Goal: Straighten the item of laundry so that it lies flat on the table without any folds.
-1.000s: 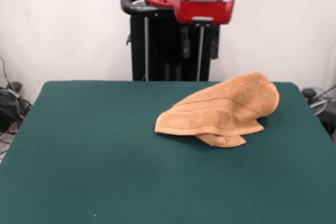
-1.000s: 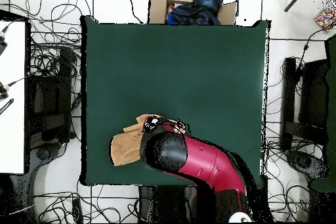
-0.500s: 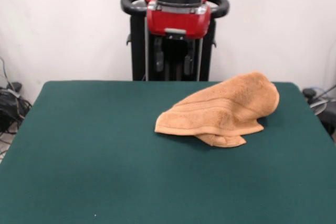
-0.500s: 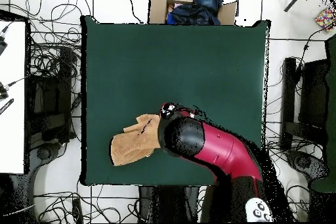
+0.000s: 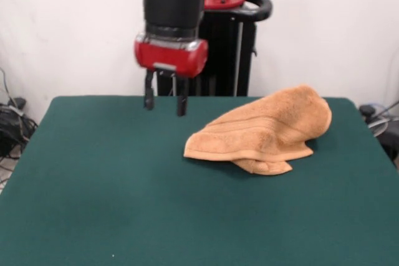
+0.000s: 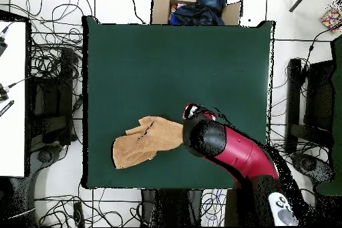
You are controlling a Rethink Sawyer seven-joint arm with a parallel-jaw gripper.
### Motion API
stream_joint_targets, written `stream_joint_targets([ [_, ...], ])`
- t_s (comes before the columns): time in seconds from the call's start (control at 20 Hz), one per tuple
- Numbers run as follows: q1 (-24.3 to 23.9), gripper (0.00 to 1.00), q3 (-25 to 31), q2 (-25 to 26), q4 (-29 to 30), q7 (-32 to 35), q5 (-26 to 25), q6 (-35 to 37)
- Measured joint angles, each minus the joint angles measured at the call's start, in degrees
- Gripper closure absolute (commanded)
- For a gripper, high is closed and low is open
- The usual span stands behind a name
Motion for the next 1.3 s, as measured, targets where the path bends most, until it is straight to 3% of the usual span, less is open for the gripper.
stream_joint_targets([
  [0.45, -3.75, 0.0, 0.47, 7.01, 1.08, 0.0, -3.64, -6.15],
  [1.3, -1.79, 0.0, 3.23, 8.88, 5.43, 0.0, -3.67, -7.02],
])
